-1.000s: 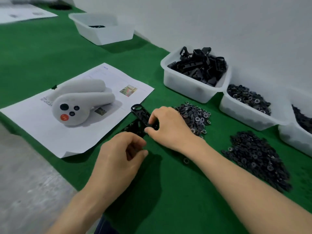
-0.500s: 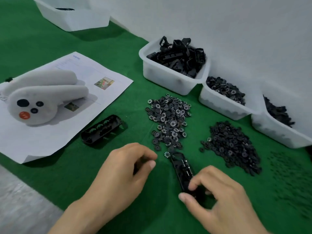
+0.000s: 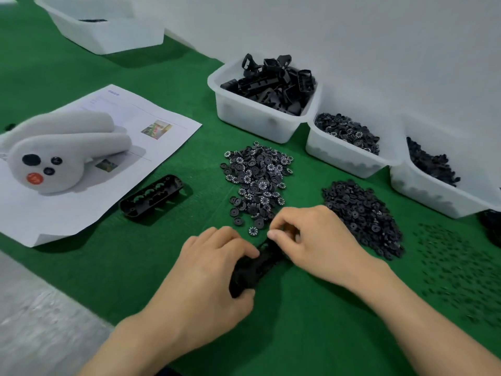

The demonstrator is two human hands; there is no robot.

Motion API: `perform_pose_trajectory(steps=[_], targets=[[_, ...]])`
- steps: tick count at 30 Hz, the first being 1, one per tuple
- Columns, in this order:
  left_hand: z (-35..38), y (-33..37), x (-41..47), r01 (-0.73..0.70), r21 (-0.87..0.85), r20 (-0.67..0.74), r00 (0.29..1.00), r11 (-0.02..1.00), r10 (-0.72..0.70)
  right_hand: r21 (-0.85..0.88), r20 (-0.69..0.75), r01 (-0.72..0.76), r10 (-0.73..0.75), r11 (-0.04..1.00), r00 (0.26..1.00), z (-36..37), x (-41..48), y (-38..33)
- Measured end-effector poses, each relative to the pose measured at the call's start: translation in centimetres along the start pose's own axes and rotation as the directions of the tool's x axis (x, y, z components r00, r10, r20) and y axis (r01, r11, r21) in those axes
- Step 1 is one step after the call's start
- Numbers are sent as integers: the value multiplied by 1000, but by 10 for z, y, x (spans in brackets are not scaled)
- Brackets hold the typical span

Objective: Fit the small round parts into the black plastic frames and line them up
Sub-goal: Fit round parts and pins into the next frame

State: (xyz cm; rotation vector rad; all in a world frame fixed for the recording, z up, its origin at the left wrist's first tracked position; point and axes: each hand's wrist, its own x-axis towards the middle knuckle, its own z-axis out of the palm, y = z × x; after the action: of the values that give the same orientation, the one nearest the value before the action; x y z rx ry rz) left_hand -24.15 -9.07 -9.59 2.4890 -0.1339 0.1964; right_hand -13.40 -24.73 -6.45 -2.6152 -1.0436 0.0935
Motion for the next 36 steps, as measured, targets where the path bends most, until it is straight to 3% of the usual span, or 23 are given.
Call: perform_pose_trajectory(steps=[8,17,22,26,29,36], targets=[[-13,-24,1,41,-93,38,999,995,-37,29,56,79,-80,996,995,6,20,-11],[-16,-33,-1,80,-150,81,994,985,-68,187,148,84,-112,979,983,1,16,-1],[-15,-33,0,86,-173,70,995,981,-75,97,114,149,-159,984,981,5,15,0],[-15,-33,0,82,-180,78,995,980,-69,173,-52,274,-269,946,962,3,5,-5],[-15,-33,0,73,-181,76,995,981,-60,119,-18,397,-398,910,917,7,-1,-16],[-15,-33,0,68,-169,76,996,983,-56,-22,56,496,-494,868,868,5,-2,-18]])
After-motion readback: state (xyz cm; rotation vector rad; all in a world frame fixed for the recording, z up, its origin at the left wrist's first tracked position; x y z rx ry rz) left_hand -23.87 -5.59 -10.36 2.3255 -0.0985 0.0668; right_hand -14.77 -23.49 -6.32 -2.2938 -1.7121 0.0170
